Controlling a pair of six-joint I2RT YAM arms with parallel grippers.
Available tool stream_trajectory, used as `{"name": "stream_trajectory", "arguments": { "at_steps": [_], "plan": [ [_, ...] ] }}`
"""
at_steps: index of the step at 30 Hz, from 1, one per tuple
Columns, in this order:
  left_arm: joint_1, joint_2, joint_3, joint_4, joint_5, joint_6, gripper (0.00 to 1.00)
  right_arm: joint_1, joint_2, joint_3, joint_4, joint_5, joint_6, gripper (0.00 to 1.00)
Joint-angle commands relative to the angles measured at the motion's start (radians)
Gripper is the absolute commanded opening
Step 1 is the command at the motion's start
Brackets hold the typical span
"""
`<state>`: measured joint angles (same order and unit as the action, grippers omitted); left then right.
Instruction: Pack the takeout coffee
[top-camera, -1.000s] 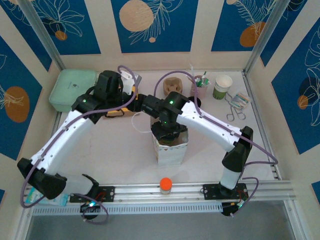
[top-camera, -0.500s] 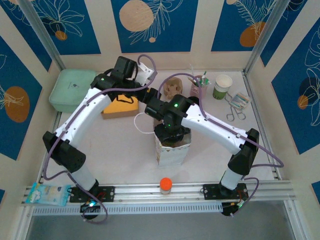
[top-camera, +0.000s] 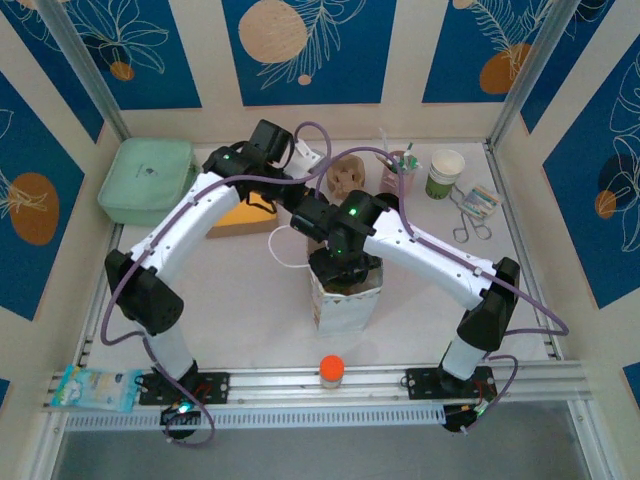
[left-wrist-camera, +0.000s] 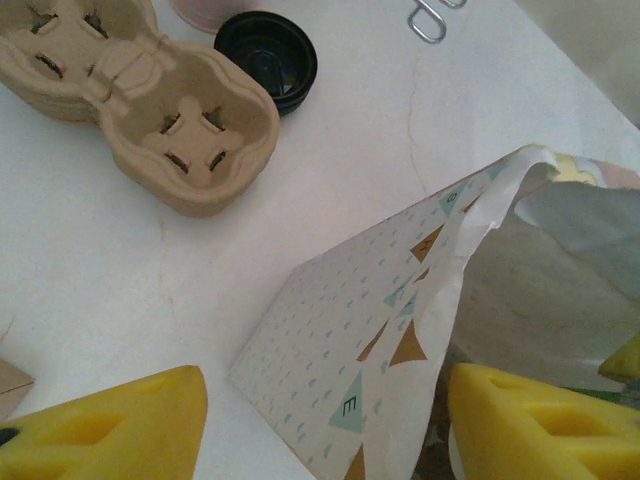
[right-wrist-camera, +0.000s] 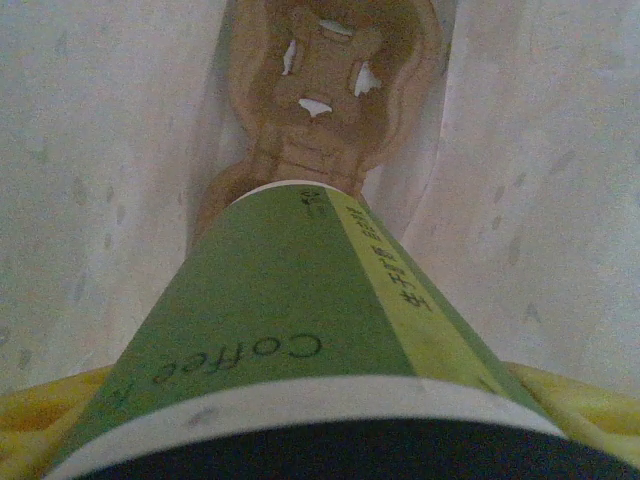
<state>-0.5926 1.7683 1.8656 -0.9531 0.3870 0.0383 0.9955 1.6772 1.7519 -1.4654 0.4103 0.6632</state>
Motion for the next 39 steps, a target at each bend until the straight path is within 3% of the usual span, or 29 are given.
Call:
{"name": "stream_trajectory", "arguments": {
  "at_steps": [1,5,10,15,26,39],
  "plan": [
    [-0.009,0.01,0.008,-0.027,-0.035,0.031,0.61,0.002,-0.034,-0.015,-0.012,-0.014,0.018,0.18],
    [-0.008,-0.004,-0.004,-0.012,-0.073,0.025,0.51,-0.001,-0.036,-0.02,-0.012,-0.013,0.017,0.18],
    [-0.01,-0.052,-0.049,0.035,-0.095,-0.015,0.3,-0.015,-0.029,-0.022,-0.025,-0.013,0.024,0.18],
    [-0.03,-0.108,-0.115,0.07,-0.122,-0.061,0.21,-0.02,-0.015,-0.019,-0.025,-0.029,0.042,0.18],
    [-0.058,-0.209,-0.208,0.119,-0.158,-0.135,0.14,0.002,0.023,-0.02,0.008,-0.086,0.052,0.18],
    [-0.058,-0.215,-0.23,0.123,-0.189,-0.14,0.12,0.001,0.022,-0.066,0.045,-0.099,0.037,0.16]
  ]
}}
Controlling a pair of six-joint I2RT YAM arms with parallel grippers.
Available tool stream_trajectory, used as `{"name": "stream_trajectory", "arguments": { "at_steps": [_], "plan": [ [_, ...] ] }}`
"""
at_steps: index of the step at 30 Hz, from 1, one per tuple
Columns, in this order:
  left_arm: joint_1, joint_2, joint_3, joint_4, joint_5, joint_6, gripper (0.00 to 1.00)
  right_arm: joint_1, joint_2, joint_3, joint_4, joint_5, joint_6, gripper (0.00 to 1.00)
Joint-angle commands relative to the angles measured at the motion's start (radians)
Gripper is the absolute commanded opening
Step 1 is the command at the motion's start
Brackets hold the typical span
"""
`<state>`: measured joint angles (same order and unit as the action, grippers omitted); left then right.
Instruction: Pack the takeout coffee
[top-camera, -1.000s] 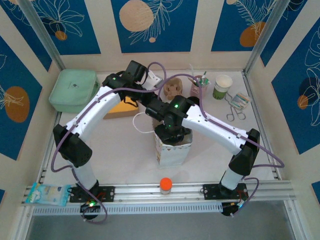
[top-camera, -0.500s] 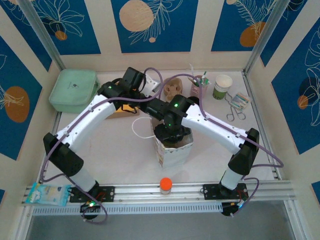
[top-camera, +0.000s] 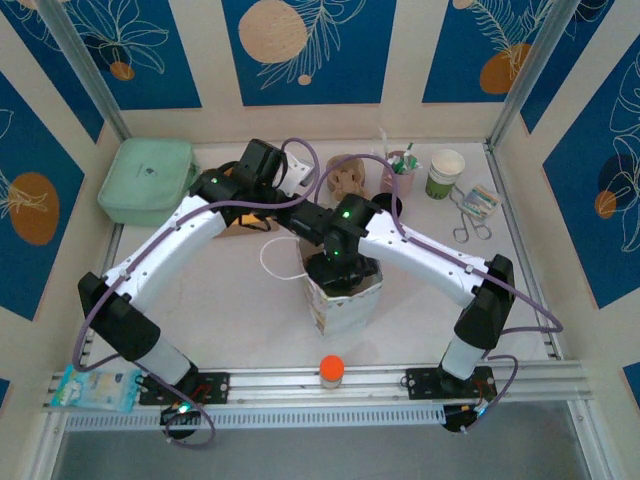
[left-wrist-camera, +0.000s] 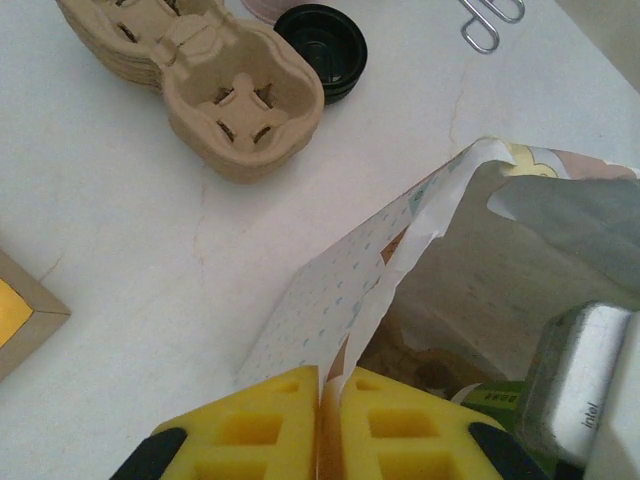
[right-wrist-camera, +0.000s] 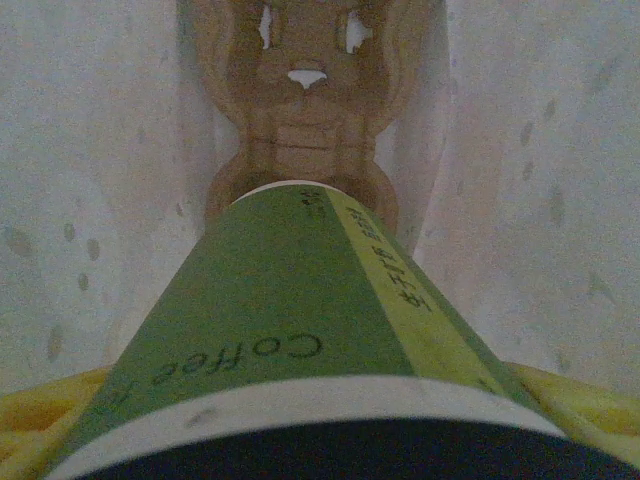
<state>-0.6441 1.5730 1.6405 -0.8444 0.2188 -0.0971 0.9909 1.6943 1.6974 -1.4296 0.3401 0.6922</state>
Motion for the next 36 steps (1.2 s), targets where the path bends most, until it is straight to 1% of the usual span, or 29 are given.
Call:
{"name": "stream_trajectory", "arguments": {
  "at_steps": [1,10,29,36],
  "plan": [
    [-0.007,-0.019,-0.007,0.019,-0.021,-0.006,0.12,0.005,0.005,-0.014,0.008,-0.027,0.006,0.16],
    [-0.007,-0.005,-0.022,0.033,-0.021,-0.014,0.12,0.002,-0.01,-0.065,0.044,-0.03,-0.002,0.16],
    [-0.005,-0.042,-0.068,0.075,-0.025,-0.048,0.12,-0.022,-0.029,-0.149,0.125,-0.046,-0.027,0.15],
    [-0.006,-0.049,-0.077,0.073,-0.028,-0.053,0.11,-0.041,-0.034,-0.175,0.13,-0.032,-0.026,0.15]
  ]
}}
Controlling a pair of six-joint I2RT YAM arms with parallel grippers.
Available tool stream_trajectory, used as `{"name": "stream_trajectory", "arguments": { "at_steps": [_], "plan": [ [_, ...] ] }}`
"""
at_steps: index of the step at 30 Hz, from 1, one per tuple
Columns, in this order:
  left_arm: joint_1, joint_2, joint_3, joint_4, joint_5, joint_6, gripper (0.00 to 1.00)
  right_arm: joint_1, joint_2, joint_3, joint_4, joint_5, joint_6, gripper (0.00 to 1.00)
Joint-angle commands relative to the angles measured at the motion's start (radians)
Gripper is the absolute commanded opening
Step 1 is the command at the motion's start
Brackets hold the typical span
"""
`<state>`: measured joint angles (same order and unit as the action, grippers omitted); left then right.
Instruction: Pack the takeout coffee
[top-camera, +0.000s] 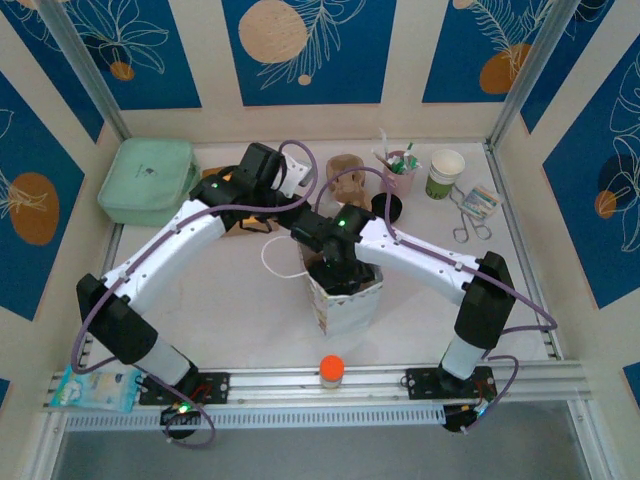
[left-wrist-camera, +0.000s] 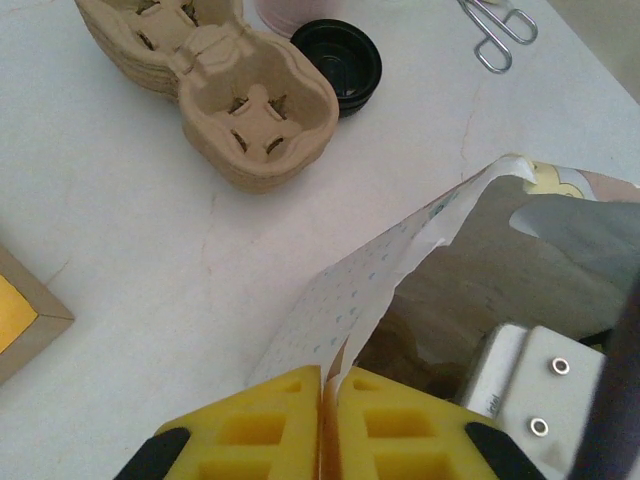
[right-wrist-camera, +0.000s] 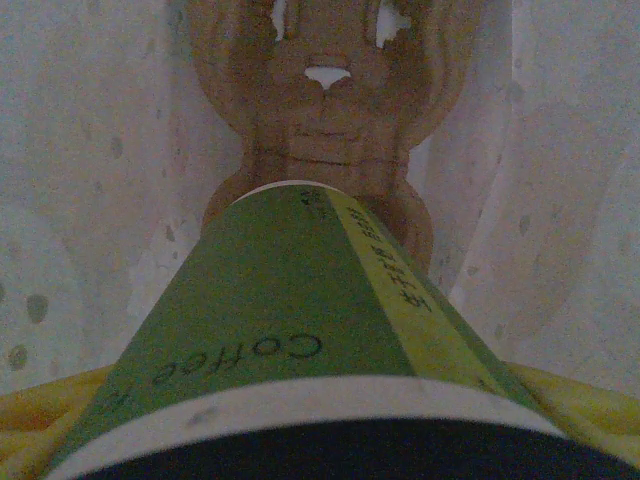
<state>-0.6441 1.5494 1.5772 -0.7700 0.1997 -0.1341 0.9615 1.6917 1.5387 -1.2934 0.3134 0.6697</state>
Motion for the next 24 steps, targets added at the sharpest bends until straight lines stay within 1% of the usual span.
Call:
{"name": "stream_trajectory", "arguments": {
  "at_steps": [1,24],
  "plan": [
    [-0.006,-0.028,-0.016,0.001,-0.011,-0.016,0.11,-0.014,-0.034,-0.021,-0.006,-0.008,-0.004,0.15],
    [-0.006,-0.037,-0.017,-0.01,-0.052,-0.012,0.1,-0.019,-0.016,-0.023,0.014,-0.059,-0.019,0.15]
  ]
}}
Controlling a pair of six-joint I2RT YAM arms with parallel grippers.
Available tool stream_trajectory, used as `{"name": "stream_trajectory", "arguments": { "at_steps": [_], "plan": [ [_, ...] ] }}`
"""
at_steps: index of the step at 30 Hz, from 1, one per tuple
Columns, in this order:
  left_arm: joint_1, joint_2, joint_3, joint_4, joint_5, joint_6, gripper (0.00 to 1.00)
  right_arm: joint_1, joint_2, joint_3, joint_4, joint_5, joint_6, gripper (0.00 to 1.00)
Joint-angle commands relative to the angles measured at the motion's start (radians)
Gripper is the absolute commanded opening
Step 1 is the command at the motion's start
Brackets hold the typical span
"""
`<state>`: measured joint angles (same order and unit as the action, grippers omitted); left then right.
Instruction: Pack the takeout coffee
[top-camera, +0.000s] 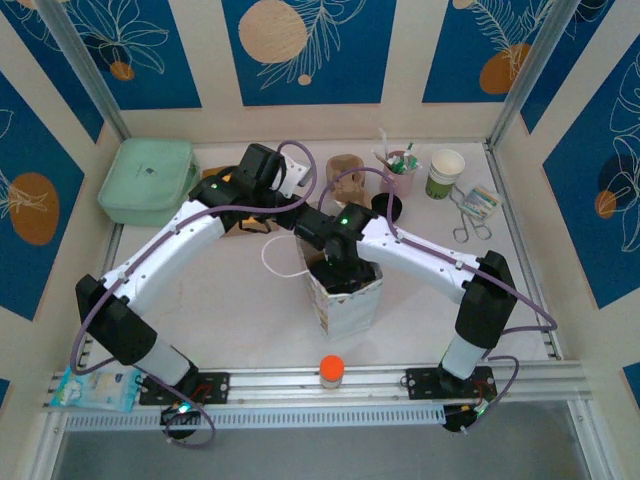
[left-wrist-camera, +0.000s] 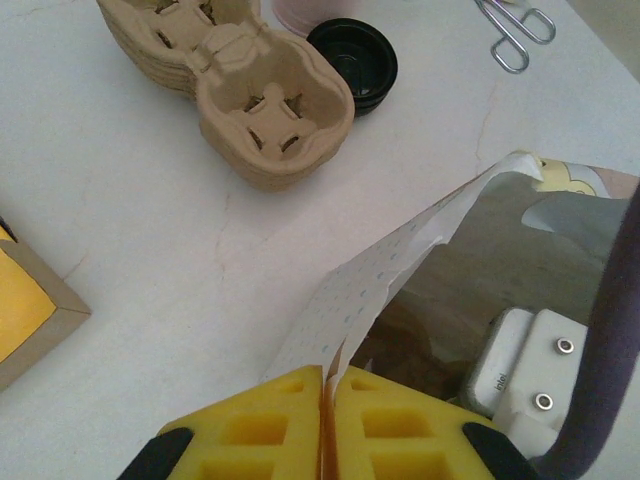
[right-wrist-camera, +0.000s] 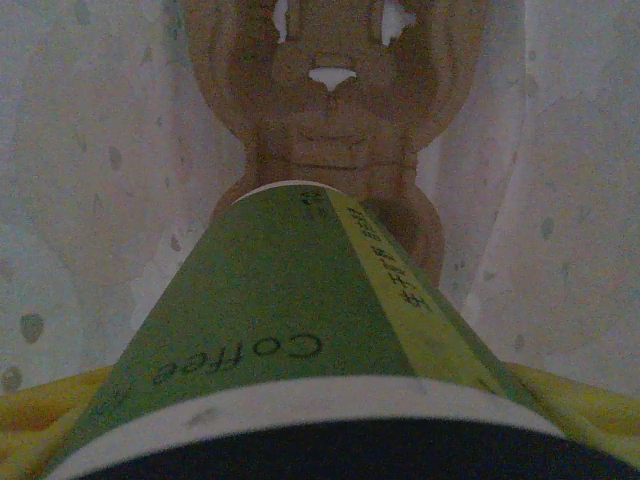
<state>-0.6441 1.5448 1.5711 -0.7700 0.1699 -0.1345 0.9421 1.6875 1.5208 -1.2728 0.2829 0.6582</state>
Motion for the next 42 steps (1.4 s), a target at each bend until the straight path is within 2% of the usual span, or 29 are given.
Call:
{"name": "stream_trajectory", "arguments": {
  "at_steps": [1,27,42],
  "plan": [
    [-0.006,-0.033,-0.011,-0.01,-0.024,-0.011,0.1,0.0,-0.01,-0.007,-0.008,-0.029,-0.008,0.15],
    [-0.006,-0.045,0.018,-0.046,-0.056,-0.001,0.1,-0.012,-0.002,-0.052,0.02,-0.031,-0.006,0.15],
    [-0.007,-0.049,0.033,-0.059,-0.098,0.006,0.1,0.001,0.003,-0.056,-0.005,-0.077,0.004,0.15]
  ]
}}
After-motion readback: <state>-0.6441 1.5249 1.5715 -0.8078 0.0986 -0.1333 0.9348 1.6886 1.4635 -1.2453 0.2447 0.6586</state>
